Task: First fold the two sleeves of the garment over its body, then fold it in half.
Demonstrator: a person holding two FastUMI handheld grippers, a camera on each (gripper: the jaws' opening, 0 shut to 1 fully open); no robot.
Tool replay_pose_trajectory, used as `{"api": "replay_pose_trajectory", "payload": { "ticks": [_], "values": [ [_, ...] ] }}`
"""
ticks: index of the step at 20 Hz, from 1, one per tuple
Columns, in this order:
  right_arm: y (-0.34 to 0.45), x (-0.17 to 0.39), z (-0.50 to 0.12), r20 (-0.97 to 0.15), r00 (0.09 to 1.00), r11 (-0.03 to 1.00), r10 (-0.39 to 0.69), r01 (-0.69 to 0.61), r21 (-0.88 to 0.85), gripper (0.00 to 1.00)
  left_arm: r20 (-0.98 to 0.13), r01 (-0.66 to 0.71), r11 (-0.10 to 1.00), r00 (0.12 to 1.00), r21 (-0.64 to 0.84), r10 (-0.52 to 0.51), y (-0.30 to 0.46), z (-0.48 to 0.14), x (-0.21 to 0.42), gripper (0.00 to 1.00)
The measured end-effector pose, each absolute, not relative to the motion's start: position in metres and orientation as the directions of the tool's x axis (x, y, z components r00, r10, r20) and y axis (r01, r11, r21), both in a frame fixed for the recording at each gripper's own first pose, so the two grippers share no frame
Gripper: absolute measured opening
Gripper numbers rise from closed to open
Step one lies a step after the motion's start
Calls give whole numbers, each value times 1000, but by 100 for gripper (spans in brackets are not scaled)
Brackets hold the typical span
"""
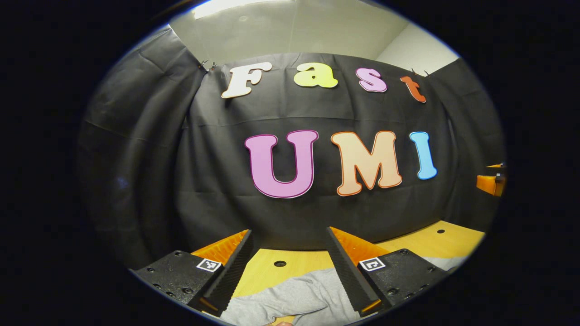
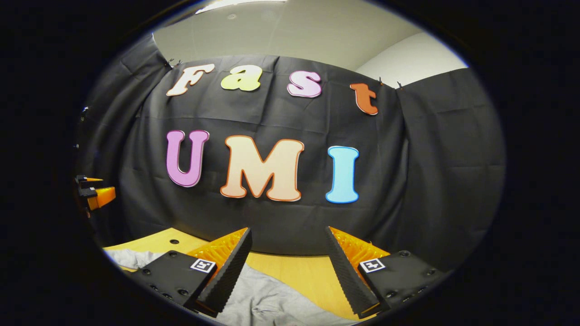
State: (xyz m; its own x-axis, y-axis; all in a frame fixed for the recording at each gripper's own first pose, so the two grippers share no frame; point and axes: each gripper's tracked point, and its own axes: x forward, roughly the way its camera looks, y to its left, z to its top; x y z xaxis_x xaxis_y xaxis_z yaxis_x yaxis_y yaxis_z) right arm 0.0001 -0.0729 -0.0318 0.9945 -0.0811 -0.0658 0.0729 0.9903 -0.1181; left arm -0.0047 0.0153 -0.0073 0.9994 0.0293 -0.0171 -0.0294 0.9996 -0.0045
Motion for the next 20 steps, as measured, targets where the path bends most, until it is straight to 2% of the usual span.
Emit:
{"api": "replay_pose_trajectory", "payload": {
  "ticks": [5,11,15,20],
  "values": [
    [-175,-6,-64,-137,953,949,-270,240,-204,100,-19,8,1000,1000,-18,-8,0,-8,3,95],
    [-271,-65,-161,-338,835,896,-433,359,-261,99,-22,17,999,1000,-38,-18,-7,-13,11,94],
    [-293,-121,-244,-520,721,888,-458,396,-235,99,-34,22,999,999,-38,-23,-11,-18,16,94],
    [-290,-178,-317,-700,585,903,-409,370,-219,100,-46,38,998,998,-47,-40,-20,-23,22,95]
  ]
}}
